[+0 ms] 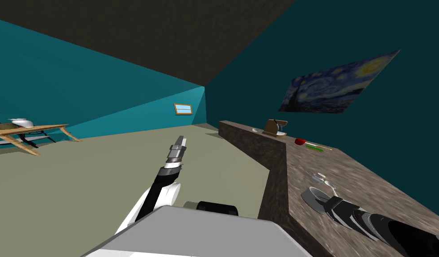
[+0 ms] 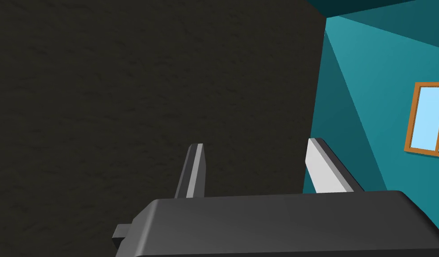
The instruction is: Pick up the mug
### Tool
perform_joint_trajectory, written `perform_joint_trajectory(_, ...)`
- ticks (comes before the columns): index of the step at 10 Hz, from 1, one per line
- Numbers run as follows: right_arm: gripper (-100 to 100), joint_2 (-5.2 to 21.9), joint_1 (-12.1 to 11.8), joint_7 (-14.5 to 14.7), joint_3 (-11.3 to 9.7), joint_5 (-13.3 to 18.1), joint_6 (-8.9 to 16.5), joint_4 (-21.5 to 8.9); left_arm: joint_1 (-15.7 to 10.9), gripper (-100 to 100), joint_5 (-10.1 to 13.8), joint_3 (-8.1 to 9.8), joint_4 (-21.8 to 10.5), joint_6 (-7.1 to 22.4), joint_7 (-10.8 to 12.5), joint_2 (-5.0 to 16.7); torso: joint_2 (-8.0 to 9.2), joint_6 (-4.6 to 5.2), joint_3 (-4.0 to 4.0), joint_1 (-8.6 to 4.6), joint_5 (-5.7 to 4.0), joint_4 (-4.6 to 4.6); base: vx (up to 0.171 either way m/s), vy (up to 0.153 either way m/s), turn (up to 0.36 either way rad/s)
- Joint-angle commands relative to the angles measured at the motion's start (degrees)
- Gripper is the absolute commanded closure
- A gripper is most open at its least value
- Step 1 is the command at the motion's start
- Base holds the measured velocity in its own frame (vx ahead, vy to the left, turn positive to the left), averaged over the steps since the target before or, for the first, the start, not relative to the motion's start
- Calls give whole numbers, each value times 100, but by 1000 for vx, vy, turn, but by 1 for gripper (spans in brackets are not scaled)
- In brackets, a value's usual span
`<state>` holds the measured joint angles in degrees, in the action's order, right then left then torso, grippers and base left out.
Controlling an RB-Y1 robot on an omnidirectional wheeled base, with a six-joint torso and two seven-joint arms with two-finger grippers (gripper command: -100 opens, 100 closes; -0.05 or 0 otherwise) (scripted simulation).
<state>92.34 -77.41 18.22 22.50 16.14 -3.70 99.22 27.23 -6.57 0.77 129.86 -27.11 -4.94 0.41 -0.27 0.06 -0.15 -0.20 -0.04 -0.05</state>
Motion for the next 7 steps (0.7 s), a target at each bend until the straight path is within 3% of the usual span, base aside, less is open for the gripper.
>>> perform_joint_trajectory(1, 100, 36, -78, 82, 159, 86, -128, 67, 0, 0, 0, 0, 0, 0, 0, 0, 0, 0, 0, 0, 0, 0, 108, 1, -305)
perform_joint_trajectory(5, 100, 116, -294, 303, 555, 327, -390, 325, 1, 0, 0, 0, 0, 0, 0, 0, -20, 0, -10, 12, 4, -2, 151, 18, -350)
perform_joint_trajectory(6, 100, 82, -324, 262, 554, 299, -365, 290, 1, 0, 0, 0, 0, 0, 0, 0, -17, 2, -8, 12, 5, -1, 62, 15, -75)
perform_joint_trajectory(7, 0, 79, -339, 275, 567, 308, -377, 302, -2, 0, 0, -1, 0, 0, 0, 0, 2, -10, 2, 5, 2, 3, 10, 4, 14)
